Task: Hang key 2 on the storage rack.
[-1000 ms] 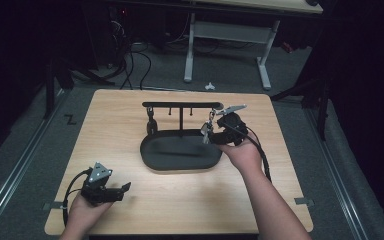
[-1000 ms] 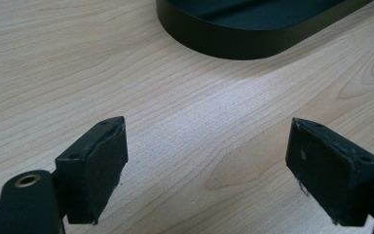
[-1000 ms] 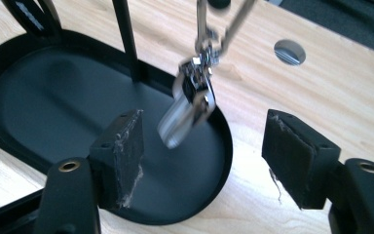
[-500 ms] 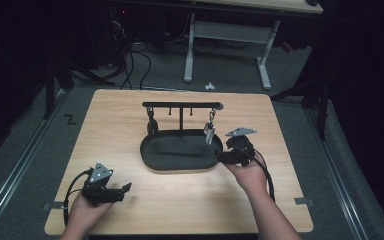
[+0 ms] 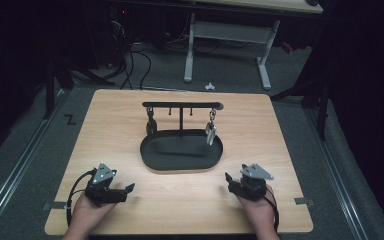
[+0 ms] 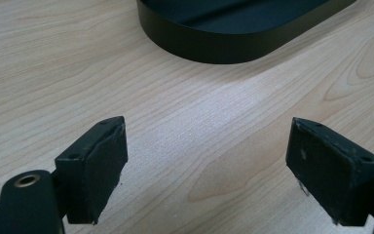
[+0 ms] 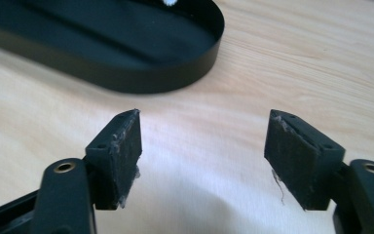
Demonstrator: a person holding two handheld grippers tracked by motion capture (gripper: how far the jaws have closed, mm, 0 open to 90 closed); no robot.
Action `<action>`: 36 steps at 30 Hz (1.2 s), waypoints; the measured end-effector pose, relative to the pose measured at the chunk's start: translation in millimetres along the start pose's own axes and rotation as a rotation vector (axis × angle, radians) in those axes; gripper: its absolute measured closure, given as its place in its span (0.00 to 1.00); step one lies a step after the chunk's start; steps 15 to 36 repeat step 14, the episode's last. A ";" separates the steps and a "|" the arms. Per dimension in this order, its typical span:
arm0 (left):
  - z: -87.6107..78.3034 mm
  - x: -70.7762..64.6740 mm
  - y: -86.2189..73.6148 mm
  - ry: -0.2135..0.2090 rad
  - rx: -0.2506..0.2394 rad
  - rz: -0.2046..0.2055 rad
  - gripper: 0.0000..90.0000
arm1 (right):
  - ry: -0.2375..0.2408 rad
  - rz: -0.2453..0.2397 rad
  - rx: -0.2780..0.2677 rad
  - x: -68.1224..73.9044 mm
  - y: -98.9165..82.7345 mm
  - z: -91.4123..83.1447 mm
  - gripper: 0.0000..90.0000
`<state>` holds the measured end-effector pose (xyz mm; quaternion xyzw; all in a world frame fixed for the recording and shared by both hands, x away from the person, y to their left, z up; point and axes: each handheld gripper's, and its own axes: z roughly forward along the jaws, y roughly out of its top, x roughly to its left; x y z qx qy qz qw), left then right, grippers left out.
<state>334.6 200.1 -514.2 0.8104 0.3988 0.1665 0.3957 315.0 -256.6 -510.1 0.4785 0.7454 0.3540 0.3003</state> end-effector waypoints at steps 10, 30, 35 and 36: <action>-2.2 -2.5 0.4 0.024 -0.033 -0.017 0.19 | 0.069 -0.022 -0.044 1.5 -6.9 -6.2 0.33; -2.4 -1.6 0.1 0.022 -0.033 -0.008 0.19 | 0.087 0.018 -0.036 -0.7 -8.3 -3.0 0.33; -2.4 -1.6 0.1 0.022 -0.033 -0.008 0.19 | 0.087 0.018 -0.036 -0.7 -8.3 -3.0 0.33; -2.4 -1.6 0.1 0.022 -0.033 -0.008 0.19 | 0.087 0.018 -0.036 -0.7 -8.3 -3.0 0.33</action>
